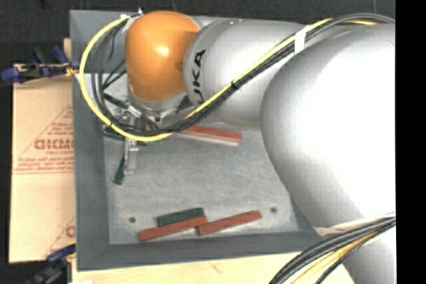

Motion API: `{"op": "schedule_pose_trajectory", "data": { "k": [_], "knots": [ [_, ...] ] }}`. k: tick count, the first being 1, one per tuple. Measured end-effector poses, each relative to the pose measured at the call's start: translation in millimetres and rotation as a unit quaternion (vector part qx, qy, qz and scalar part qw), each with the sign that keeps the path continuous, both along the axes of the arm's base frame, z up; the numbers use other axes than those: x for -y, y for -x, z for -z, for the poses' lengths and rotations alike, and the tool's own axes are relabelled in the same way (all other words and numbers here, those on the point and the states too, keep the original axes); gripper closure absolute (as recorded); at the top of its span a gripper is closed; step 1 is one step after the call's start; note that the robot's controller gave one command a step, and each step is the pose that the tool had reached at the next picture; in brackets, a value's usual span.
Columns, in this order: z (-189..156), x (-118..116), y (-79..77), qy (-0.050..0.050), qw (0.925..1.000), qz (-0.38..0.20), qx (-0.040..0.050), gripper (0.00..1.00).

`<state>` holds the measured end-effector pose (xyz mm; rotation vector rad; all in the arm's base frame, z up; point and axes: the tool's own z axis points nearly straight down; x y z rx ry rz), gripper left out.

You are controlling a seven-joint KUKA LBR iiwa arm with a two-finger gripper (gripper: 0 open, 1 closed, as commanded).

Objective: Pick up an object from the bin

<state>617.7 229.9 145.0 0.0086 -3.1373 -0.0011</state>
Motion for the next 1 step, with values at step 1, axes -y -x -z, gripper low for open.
{"op": "schedule_pose_trajectory", "data": {
  "k": [1],
  "knots": [
    [-5.4,1.1,-2.0,-0.001,1.0,0.002,0.0038,0.0]
  ]
}}
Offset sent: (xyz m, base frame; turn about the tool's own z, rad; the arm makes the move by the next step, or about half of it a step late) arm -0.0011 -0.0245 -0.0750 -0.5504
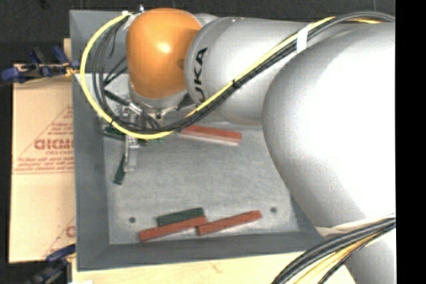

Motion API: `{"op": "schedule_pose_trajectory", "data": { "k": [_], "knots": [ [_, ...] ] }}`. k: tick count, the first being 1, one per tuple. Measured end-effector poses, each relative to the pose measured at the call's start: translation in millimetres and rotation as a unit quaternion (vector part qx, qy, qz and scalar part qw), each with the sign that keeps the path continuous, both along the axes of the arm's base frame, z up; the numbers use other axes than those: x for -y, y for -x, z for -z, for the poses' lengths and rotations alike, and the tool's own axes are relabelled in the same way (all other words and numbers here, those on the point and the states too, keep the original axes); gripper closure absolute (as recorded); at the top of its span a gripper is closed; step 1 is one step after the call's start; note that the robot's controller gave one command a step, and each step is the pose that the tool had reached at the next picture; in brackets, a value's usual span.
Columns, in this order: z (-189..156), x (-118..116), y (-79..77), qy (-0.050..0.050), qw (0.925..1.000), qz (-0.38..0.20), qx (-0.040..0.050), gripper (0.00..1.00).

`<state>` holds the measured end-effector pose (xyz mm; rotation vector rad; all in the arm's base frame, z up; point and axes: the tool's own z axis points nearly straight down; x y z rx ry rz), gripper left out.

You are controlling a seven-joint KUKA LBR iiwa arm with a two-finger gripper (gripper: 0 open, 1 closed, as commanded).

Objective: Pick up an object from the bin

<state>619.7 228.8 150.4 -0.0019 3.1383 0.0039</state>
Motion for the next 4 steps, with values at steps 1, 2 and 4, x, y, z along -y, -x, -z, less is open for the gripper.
{"op": "schedule_pose_trajectory", "data": {
  "k": [1,2,4],
  "knots": [
    [37.7,11.3,-0.3,0.001,0.9899,-0.142,0.0031,0.0],
    [76.5,15.1,5.0,0.001,0.9745,-0.225,0.0005,0.0],
    [78.2,12.2,3.1,0.001,0.9553,-0.296,0.0002,0.0]
  ]
}}
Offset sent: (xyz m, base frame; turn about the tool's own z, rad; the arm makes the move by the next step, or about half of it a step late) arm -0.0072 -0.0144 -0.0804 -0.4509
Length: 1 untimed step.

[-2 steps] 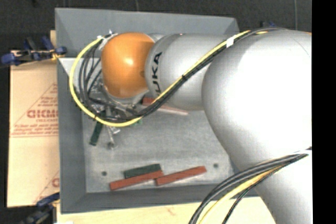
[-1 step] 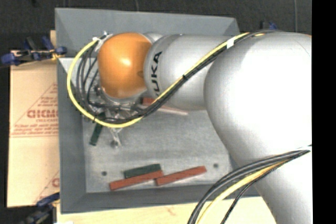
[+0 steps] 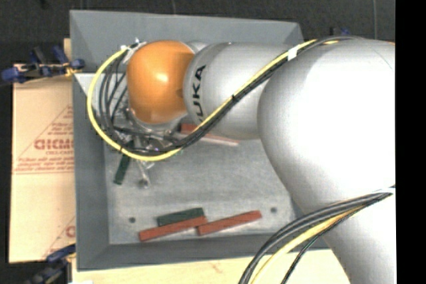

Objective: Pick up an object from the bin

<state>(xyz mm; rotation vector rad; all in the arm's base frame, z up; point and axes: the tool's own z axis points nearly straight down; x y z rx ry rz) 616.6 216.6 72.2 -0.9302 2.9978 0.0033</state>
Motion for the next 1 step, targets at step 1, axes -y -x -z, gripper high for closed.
{"op": "schedule_pose_trajectory", "data": {
  "k": [1],
  "knots": [
    [2.3,-2.7,-2.9,0.0,0.9985,-0.055,0.002,1.0]
  ]
}}
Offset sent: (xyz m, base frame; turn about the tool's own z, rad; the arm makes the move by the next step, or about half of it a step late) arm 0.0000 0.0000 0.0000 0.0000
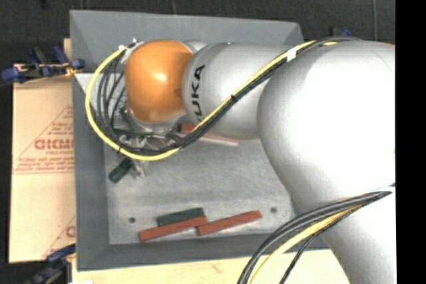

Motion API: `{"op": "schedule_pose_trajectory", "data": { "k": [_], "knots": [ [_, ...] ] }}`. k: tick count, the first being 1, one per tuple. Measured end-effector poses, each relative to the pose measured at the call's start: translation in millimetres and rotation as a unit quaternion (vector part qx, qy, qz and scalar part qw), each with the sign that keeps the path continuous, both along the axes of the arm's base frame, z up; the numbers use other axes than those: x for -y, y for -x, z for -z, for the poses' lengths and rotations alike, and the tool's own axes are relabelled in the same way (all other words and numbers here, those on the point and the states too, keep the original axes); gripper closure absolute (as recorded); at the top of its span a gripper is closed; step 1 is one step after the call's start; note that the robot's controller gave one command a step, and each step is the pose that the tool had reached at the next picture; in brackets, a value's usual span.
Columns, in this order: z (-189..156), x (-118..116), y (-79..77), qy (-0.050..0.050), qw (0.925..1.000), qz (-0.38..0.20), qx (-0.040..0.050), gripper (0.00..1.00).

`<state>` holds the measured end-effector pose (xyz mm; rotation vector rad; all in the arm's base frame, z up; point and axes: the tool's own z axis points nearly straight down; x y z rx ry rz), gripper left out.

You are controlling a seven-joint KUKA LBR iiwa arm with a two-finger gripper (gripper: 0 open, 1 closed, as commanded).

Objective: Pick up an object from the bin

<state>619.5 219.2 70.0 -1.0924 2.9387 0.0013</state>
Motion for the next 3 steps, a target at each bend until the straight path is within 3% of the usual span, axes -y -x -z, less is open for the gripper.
{"op": "schedule_pose_trajectory", "data": {
  "k": [3],
  "knots": [
    [-14.9,0.6,2.4,0.001,1.0,0.001,-0.0048,1.0]
  ]
}}
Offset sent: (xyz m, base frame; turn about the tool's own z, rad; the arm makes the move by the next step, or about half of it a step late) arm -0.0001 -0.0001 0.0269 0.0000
